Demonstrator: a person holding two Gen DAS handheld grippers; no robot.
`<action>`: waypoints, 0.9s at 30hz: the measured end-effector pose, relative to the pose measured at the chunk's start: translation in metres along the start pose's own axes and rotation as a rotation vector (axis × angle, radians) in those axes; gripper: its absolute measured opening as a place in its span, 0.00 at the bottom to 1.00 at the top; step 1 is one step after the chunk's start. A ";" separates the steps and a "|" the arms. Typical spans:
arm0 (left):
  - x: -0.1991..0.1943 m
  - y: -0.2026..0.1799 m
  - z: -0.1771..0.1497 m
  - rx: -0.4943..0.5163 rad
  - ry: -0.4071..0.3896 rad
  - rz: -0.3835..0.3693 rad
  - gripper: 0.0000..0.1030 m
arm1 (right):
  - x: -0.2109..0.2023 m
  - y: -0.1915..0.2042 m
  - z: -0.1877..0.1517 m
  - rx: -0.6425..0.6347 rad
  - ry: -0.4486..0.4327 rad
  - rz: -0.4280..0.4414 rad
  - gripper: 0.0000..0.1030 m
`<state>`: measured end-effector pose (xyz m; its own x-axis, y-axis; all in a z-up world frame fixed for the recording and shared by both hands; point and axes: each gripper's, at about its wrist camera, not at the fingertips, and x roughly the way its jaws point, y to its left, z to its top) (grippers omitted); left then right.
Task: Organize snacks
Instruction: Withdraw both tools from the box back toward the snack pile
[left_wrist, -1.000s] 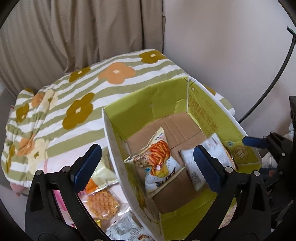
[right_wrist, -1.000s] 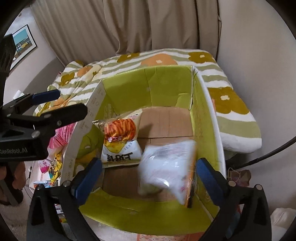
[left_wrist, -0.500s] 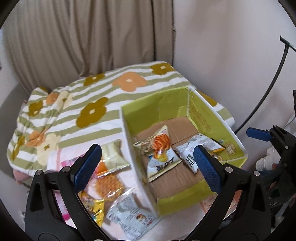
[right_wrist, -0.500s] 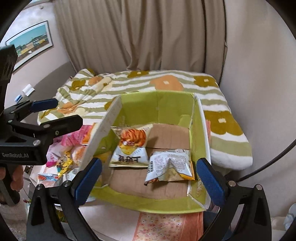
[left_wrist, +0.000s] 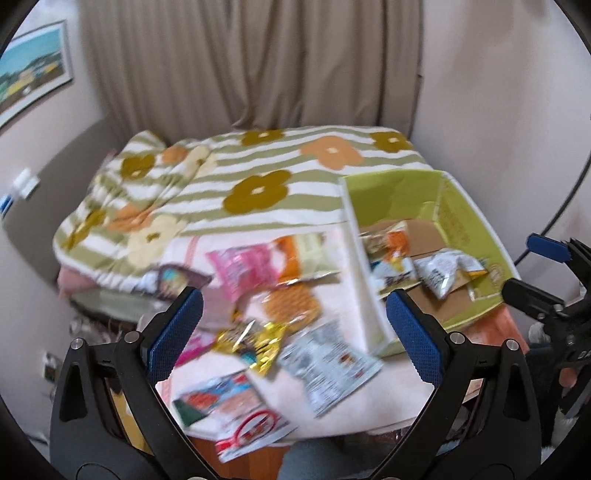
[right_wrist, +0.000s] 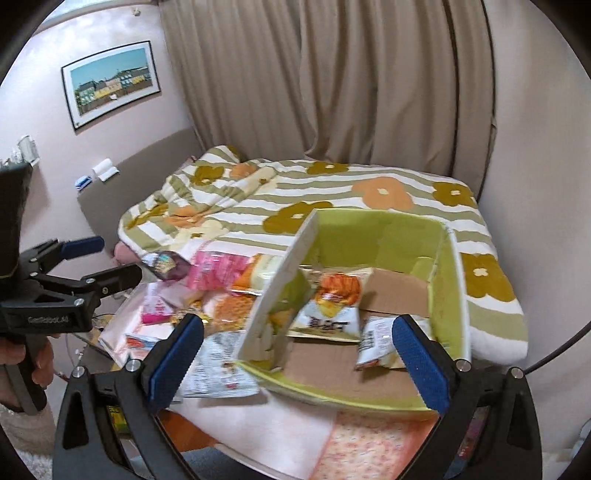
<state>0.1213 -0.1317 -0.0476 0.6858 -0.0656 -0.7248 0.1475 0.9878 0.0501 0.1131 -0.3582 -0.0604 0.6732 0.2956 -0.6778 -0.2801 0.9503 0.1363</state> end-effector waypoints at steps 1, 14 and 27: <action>-0.003 0.010 -0.005 -0.019 0.005 0.008 0.96 | 0.001 0.006 -0.001 -0.005 0.001 0.003 0.99; 0.018 0.120 -0.082 -0.208 0.192 0.001 0.96 | 0.050 0.096 -0.026 0.030 0.099 -0.013 0.99; 0.091 0.128 -0.147 -0.261 0.391 -0.173 0.96 | 0.122 0.147 -0.090 -0.070 0.192 -0.155 0.99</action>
<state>0.0973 0.0092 -0.2079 0.3411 -0.2227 -0.9133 0.0176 0.9729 -0.2307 0.0919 -0.1911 -0.1879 0.5713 0.1165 -0.8124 -0.2351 0.9716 -0.0260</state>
